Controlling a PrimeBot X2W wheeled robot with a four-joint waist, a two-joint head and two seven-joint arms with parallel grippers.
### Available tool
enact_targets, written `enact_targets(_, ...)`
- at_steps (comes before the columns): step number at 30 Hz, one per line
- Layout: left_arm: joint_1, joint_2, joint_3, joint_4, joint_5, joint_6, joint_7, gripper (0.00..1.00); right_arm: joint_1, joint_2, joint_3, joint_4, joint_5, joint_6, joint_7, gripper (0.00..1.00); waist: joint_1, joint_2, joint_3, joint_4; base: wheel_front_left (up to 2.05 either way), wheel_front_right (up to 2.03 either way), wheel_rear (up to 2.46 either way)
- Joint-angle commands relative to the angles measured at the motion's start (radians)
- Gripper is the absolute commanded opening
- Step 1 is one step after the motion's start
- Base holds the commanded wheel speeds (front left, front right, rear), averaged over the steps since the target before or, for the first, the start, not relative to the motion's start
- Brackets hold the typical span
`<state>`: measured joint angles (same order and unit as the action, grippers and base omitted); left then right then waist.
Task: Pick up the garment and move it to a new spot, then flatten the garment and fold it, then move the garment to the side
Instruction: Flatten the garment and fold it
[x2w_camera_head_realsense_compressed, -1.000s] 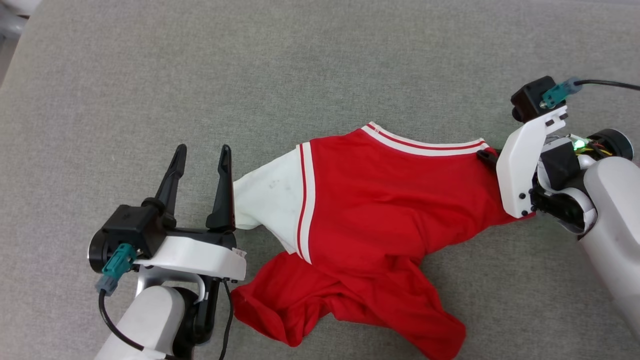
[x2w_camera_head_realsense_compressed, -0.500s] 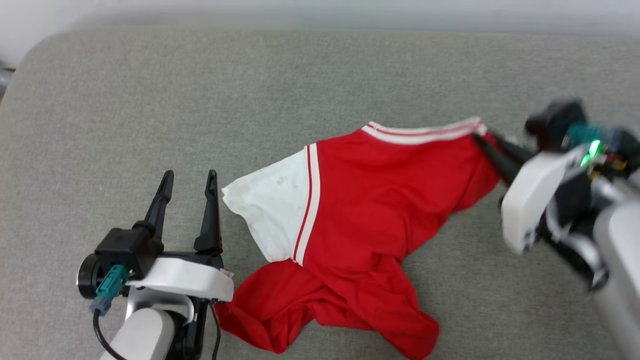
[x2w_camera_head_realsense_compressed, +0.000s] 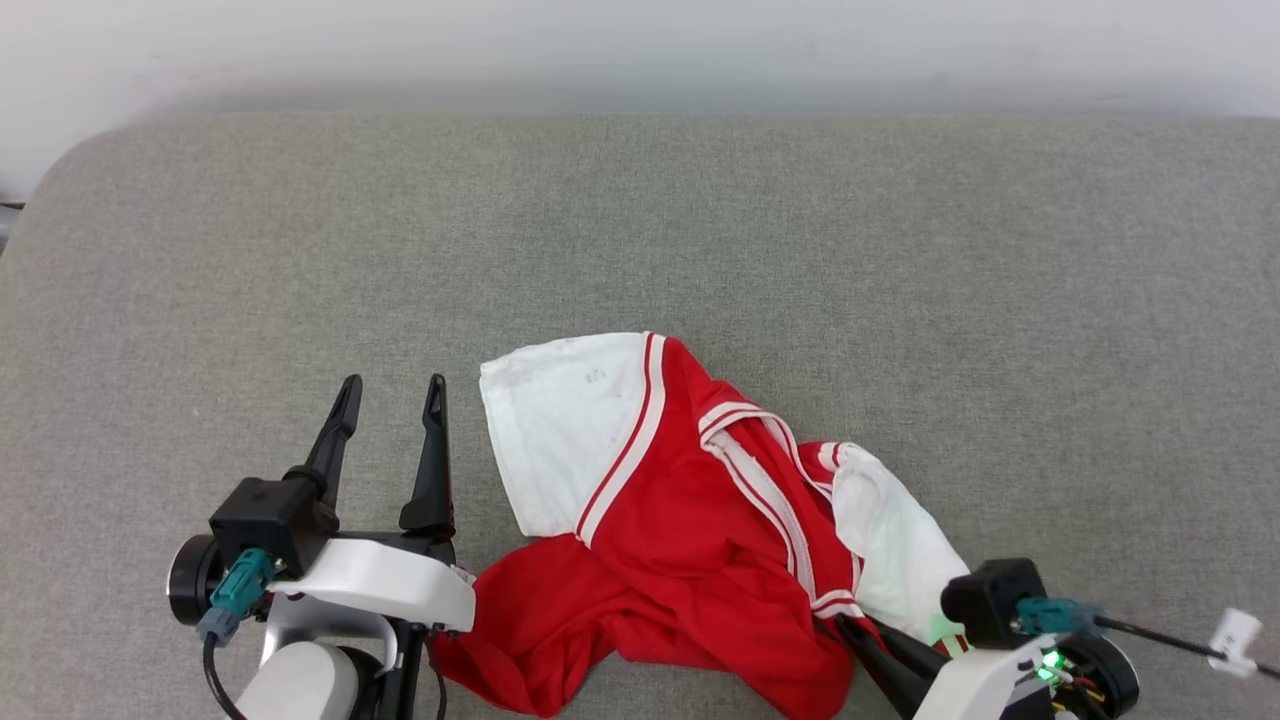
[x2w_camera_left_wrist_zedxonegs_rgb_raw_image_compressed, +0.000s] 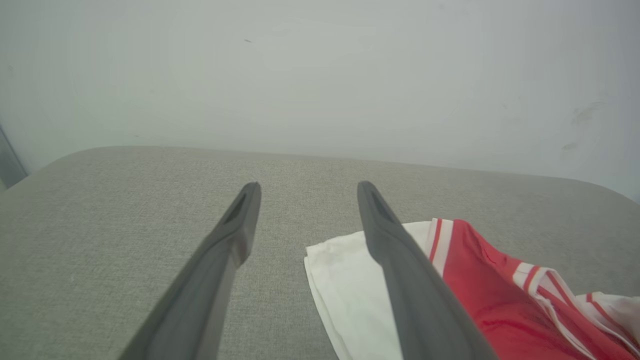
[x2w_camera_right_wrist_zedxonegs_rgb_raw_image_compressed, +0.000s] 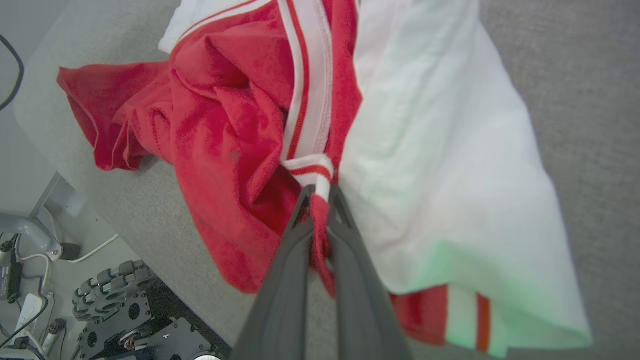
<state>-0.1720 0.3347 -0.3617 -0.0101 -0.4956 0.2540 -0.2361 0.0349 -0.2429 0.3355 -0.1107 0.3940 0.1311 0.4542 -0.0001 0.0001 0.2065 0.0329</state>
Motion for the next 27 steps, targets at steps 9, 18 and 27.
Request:
enact_targets(9, 0.021, 0.011, -0.003, 0.003, -0.009, 0.008, 0.009, 1.0, 0.066, 0.103, -0.051, -0.073, -0.038, -0.001, -0.215, 1.0, 0.0001, -0.0001, -0.028, -0.007, 0.0, 0.0, 0.0)
enact_targets(18, 0.031, 0.011, -0.002, 0.005, -0.016, 0.016, 0.009, 1.0, 0.026, 0.087, -0.142, -0.1, -0.023, -0.001, -0.14, 1.0, 0.0001, -0.0001, -0.043, -0.011, 0.0, 0.0, 0.0)
enact_targets(27, -0.004, -0.003, -0.015, 0.005, -0.013, 0.004, 0.002, 1.0, -0.088, -0.01, -0.119, -0.03, 0.027, -0.001, 0.057, 1.0, 0.0001, -0.0001, 0.004, 0.029, 0.0, 0.0, 0.0)
